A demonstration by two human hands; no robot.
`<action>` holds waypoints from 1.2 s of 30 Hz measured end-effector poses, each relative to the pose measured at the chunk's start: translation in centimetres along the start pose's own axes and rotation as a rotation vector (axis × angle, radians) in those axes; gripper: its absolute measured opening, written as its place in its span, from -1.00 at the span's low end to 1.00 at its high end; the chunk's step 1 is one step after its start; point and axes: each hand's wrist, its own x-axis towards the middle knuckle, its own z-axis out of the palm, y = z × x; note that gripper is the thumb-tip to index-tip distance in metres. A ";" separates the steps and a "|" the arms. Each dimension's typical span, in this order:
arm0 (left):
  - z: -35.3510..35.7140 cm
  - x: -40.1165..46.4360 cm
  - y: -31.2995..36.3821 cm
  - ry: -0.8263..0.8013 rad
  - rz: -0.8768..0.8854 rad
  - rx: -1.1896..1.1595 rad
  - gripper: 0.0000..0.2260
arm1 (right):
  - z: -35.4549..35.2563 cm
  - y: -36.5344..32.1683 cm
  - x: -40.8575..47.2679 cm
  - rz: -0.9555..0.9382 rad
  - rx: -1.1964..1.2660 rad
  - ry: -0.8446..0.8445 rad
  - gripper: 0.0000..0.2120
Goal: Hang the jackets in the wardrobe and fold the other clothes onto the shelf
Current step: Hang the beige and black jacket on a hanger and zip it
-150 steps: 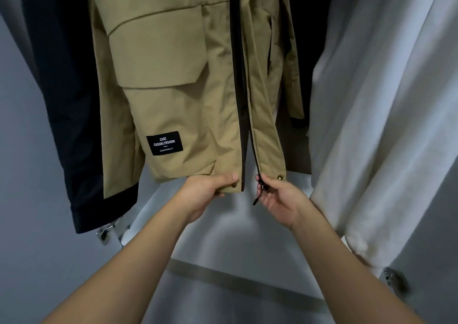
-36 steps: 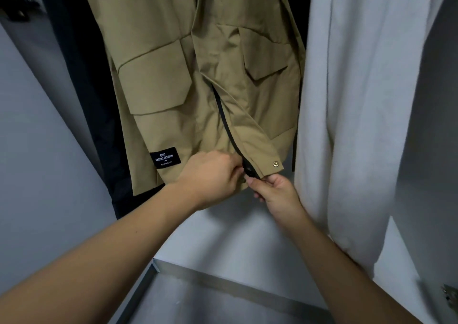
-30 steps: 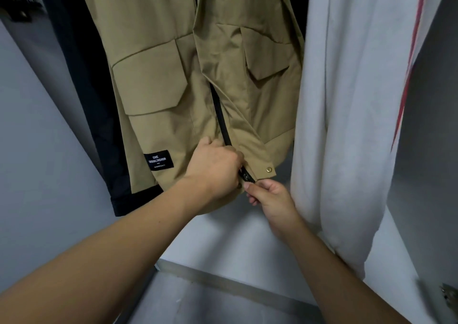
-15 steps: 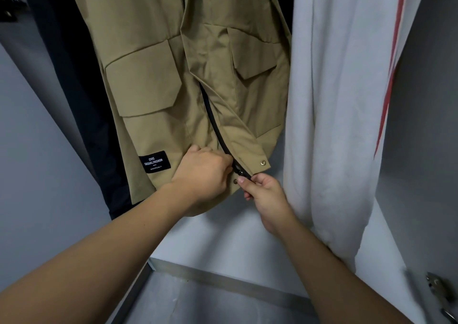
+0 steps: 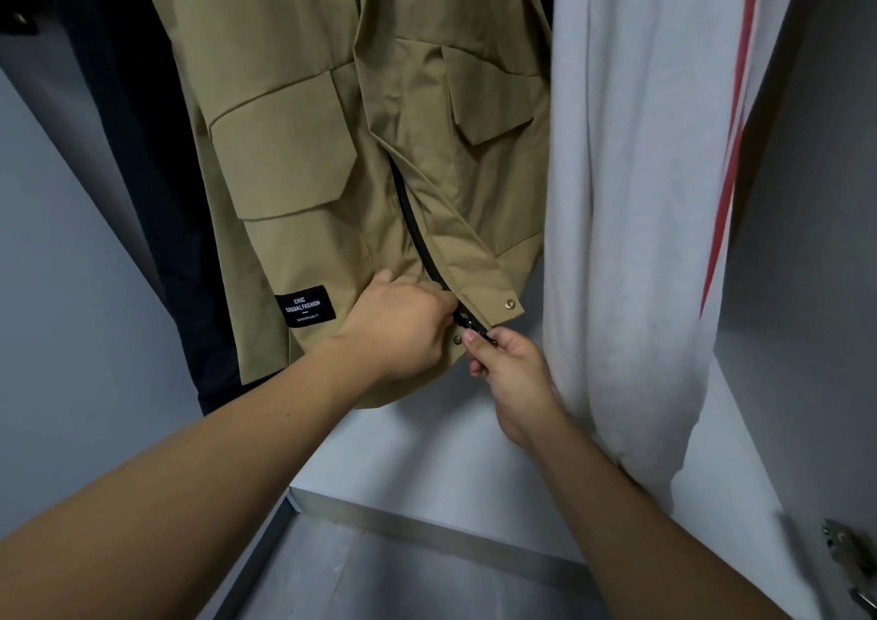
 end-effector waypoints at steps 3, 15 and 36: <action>0.1 0.3 -0.2 -0.038 0.005 0.142 -0.81 | 0.7 0.8 -0.3 -0.020 -0.035 0.020 -0.89; 0.4 0.9 -0.7 -0.150 -0.041 -0.126 -0.86 | -0.4 0.6 0.0 -0.108 -0.095 -0.059 -0.87; 0.0 1.6 -1.6 -0.222 0.149 -0.205 -0.85 | -0.3 1.5 -0.1 -0.081 -0.055 -0.054 -0.83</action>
